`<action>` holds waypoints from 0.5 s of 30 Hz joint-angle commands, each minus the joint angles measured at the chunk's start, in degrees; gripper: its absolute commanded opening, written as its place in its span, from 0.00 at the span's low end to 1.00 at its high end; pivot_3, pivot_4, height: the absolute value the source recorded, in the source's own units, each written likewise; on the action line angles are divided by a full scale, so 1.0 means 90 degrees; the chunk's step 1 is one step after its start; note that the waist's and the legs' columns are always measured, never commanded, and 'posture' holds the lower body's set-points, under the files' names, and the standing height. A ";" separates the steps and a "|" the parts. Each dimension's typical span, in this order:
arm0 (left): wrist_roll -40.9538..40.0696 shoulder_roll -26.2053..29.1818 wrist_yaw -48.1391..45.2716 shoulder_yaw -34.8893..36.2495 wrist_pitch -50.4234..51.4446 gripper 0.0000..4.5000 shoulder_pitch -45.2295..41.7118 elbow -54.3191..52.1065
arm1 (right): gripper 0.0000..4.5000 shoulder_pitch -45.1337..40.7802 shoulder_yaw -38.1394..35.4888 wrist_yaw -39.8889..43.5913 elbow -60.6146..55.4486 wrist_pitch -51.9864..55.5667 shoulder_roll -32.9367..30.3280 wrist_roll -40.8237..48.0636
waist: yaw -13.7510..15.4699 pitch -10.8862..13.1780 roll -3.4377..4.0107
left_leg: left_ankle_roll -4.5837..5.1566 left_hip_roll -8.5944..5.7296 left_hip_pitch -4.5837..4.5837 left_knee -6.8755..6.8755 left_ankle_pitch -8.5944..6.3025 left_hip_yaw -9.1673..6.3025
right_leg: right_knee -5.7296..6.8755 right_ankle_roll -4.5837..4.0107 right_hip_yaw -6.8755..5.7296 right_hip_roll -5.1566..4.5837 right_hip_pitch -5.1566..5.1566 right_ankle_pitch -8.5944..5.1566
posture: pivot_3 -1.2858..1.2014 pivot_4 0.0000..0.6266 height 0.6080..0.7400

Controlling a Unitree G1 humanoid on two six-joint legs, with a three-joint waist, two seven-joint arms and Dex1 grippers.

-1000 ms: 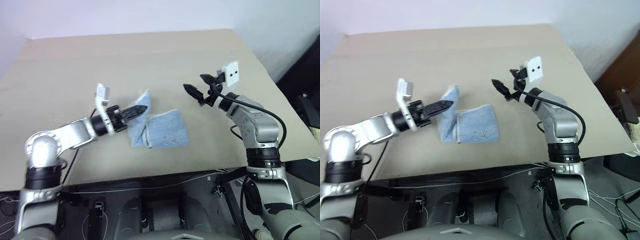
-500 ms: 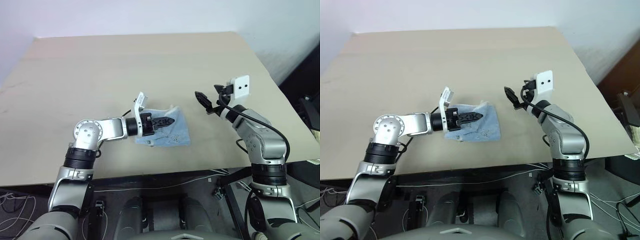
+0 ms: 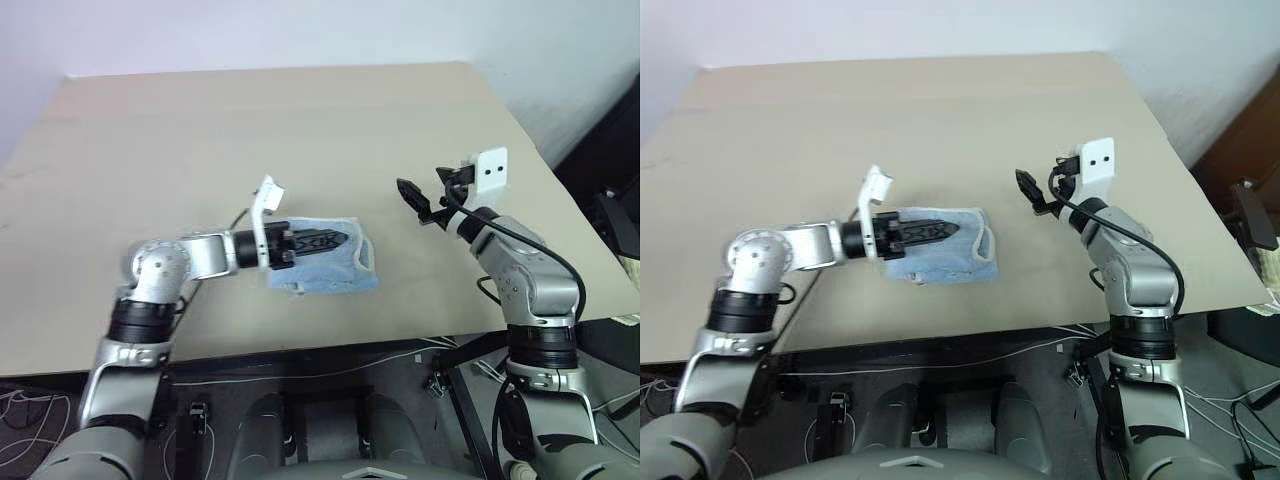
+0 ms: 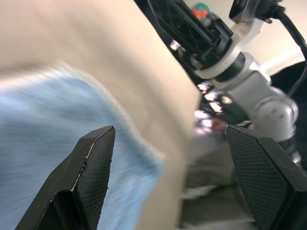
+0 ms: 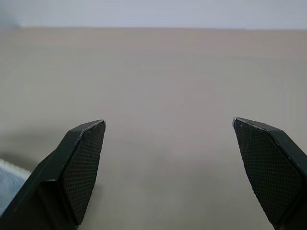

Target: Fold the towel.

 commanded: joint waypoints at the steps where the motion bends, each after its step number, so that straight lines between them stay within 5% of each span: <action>1: 0.0457 0.0345 -0.0645 0.0448 -0.0774 0.86 -0.0015 -0.0142 | 1.00 -0.0327 -0.0084 0.0114 -0.0585 0.0477 0.0094 0.0621 | 0.0002 0.0000 0.0000 | 0.0000 0.0003 0.0000 0.0001 0.0000 0.0000 | 0.0000 -0.0002 0.0000 -0.0002 0.0000 0.0000 | 0.52 0.24 1.00; 3: 0.1082 0.0580 -0.0992 0.0383 -0.1514 0.86 0.0133 -0.0198 | 0.91 -0.0376 0.0138 0.0143 -0.0828 0.0558 0.0223 0.0732 | 0.0009 0.0000 0.0000 | 0.0000 0.0006 0.0000 -0.0001 -0.0002 -0.0001 | -0.0001 -0.0004 0.0001 -0.0005 0.0000 -0.0001 | 0.52 0.24 1.00; 6: 0.1522 0.0638 -0.1209 0.0317 -0.2018 0.72 0.0334 -0.0270 | 0.72 -0.0407 0.0468 0.0194 -0.0965 0.0622 0.0412 0.0773 | 0.0012 0.0000 0.0001 | -0.0001 0.0009 -0.0001 -0.0011 -0.0003 0.0000 | -0.0004 -0.0006 0.0001 -0.0013 -0.0004 -0.0001 | 0.52 0.24 1.00; 15: 0.2525 0.0227 -0.1512 0.0037 -0.3122 0.05 0.0871 -0.0202 | 0.03 -0.0172 0.1321 0.0518 -0.1083 0.0697 0.0787 0.0821 | 0.0021 0.0000 0.0001 | 0.0008 0.0002 -0.0020 -0.0007 -0.0009 0.0001 | -0.0004 -0.0006 -0.0002 -0.0032 -0.0015 -0.0001 | 0.52 0.24 1.00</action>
